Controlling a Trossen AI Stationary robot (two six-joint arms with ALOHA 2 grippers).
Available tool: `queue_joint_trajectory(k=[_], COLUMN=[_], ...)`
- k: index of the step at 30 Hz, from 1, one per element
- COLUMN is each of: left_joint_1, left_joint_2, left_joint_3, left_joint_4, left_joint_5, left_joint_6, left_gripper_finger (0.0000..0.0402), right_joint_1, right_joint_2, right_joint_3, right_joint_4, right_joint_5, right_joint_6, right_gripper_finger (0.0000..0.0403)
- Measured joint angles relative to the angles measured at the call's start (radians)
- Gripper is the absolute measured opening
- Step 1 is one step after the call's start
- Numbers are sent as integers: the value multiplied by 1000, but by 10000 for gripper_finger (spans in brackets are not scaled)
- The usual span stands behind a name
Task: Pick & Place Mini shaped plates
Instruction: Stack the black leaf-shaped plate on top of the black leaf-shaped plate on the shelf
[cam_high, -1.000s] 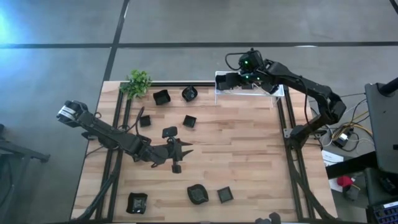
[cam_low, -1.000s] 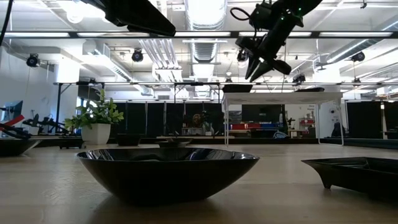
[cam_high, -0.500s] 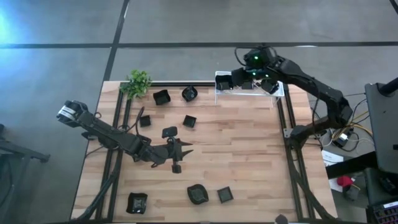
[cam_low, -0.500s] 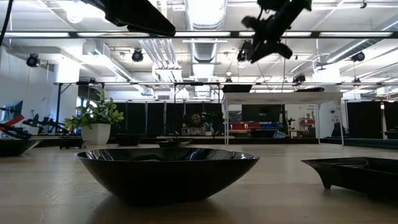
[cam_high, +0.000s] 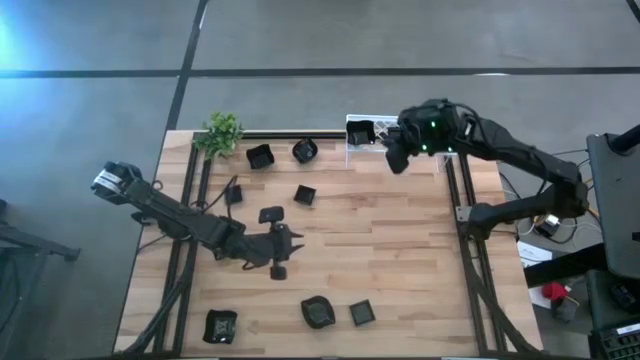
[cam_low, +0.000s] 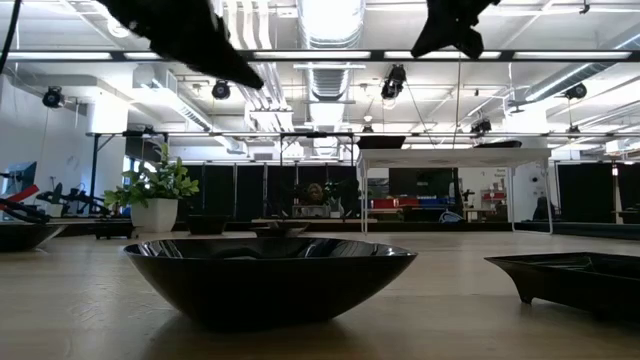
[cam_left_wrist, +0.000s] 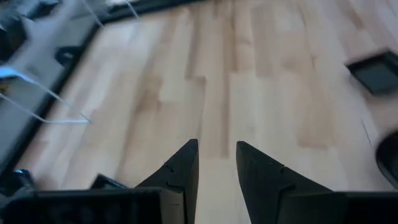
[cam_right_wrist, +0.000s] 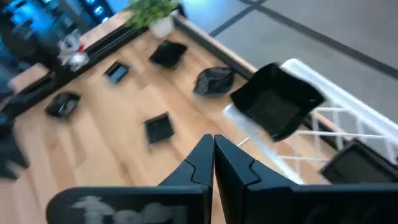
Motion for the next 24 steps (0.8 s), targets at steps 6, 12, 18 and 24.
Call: queue_joint_trajectory(k=[6,12,18,24], left_joint_1=[0,0,0,0], left_joint_2=[45,129,243,345], left_joint_3=[-1,-1,-1,7], left_joint_4=[-3,71,234,304], left_joint_5=[156,321,474,532], left_joint_6=[40,83,60,-12], left_gripper_finger=[103,103,103,103], right_joint_1=[115,211,257,274], right_joint_2=[-27,-31,-29,-30], right_joint_3=[-29,-45,-68,-83], right_joint_4=[0,1,5,6], right_joint_5=[2,2,2,2], right_joint_6=[-70,-104,-104,-98], right_gripper_finger=[11,11,11,11])
